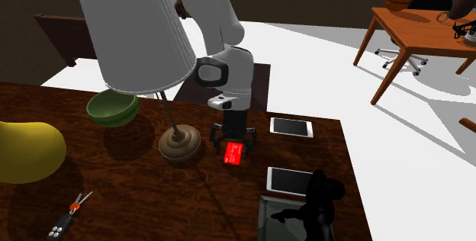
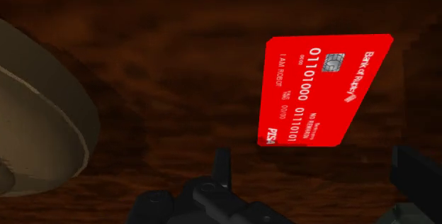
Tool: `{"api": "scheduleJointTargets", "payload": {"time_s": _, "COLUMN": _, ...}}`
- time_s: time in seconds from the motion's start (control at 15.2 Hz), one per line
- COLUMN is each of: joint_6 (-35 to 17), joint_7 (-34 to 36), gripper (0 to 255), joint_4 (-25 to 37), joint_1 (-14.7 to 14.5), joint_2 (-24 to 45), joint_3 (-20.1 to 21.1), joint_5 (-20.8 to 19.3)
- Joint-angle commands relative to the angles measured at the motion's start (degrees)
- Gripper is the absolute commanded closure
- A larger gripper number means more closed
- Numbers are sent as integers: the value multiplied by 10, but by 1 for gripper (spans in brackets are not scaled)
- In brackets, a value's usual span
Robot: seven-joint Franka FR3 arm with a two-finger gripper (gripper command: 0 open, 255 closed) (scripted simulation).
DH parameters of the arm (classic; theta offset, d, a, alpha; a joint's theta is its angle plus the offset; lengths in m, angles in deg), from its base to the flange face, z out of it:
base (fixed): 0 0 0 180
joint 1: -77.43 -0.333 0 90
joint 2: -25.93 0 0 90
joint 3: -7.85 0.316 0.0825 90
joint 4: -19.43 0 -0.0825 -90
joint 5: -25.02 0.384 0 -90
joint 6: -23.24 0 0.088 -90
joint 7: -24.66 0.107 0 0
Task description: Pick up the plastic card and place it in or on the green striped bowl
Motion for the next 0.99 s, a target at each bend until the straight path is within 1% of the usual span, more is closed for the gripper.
{"api": "scheduleJointTargets", "payload": {"time_s": 0.0, "joint_6": 17, "joint_7": 24, "gripper": 0, "joint_4": 16, "joint_1": -13, "joint_2": 29, "joint_3": -11, "joint_5": -37}}
{"api": "scheduleJointTargets", "payload": {"time_s": 0.13, "joint_6": 28, "joint_7": 36, "gripper": 0, "joint_4": 28, "joint_1": -21, "joint_2": 51, "joint_3": -18, "joint_5": -59}}
{"api": "scheduleJointTargets", "payload": {"time_s": 0.59, "joint_6": 28, "joint_7": 36, "gripper": 0, "joint_4": 28, "joint_1": -21, "joint_2": 51, "joint_3": -19, "joint_5": -59}}
{"api": "scheduleJointTargets", "payload": {"time_s": 0.66, "joint_6": 28, "joint_7": 36, "gripper": 255, "joint_4": 28, "joint_1": -21, "joint_2": 51, "joint_3": -19, "joint_5": -59}}
{"api": "scheduleJointTargets", "payload": {"time_s": 0.92, "joint_6": 28, "joint_7": 38, "gripper": 255, "joint_4": 27, "joint_1": -22, "joint_2": 49, "joint_3": -18, "joint_5": -59}}
